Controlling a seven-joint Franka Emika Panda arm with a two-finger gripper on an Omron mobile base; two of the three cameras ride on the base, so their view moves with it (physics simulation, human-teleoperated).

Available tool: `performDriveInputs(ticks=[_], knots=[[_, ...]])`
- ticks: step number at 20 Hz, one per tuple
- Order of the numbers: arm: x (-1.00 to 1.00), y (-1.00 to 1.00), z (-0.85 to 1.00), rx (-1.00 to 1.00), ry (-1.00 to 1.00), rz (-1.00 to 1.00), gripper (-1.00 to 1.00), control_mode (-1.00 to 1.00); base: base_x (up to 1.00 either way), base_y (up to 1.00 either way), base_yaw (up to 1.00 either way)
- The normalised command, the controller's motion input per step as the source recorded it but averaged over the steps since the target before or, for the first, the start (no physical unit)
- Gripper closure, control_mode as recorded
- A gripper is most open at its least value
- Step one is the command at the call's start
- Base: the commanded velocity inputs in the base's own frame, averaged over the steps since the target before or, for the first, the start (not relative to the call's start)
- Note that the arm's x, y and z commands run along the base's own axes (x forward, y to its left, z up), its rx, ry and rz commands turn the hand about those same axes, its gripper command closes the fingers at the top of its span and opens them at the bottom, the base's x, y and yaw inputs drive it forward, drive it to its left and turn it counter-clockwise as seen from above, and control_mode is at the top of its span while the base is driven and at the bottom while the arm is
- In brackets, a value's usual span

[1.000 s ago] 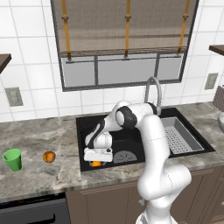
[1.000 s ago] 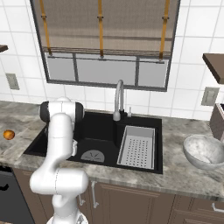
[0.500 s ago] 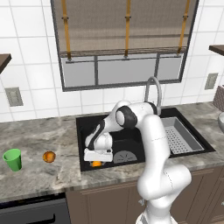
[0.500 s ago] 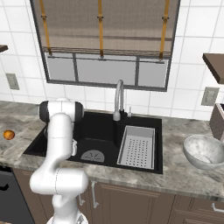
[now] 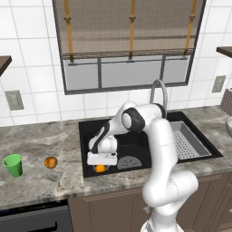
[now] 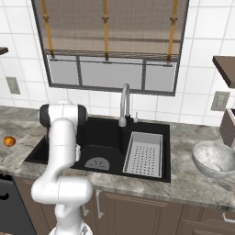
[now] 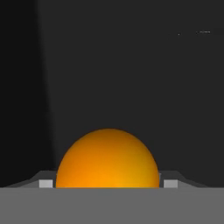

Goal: Remove the peach and orange from the sink. Then move the bowl and cup from the counter to the sink for washing.

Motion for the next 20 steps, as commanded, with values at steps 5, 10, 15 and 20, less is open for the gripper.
performDriveInputs(ticks=[5, 10, 15, 20], knots=[[-0.11, -0.12, 0.38, 0.02, -0.06, 0.07, 1.0, -1.0, 0.0, 0.0, 0.0], [-0.07, -0.16, 0.36, 0.0, -0.11, 0.04, 1.0, -1.0, 0.0, 0.0, 0.0], [-0.03, -0.12, 0.4, 0.03, -0.06, 0.03, 1.0, -1.0, 0.0, 0.0, 0.0], [-0.01, -0.06, 0.47, 0.08, 0.0, 0.01, 1.0, -1.0, 0.0, 0.0, 0.0]])
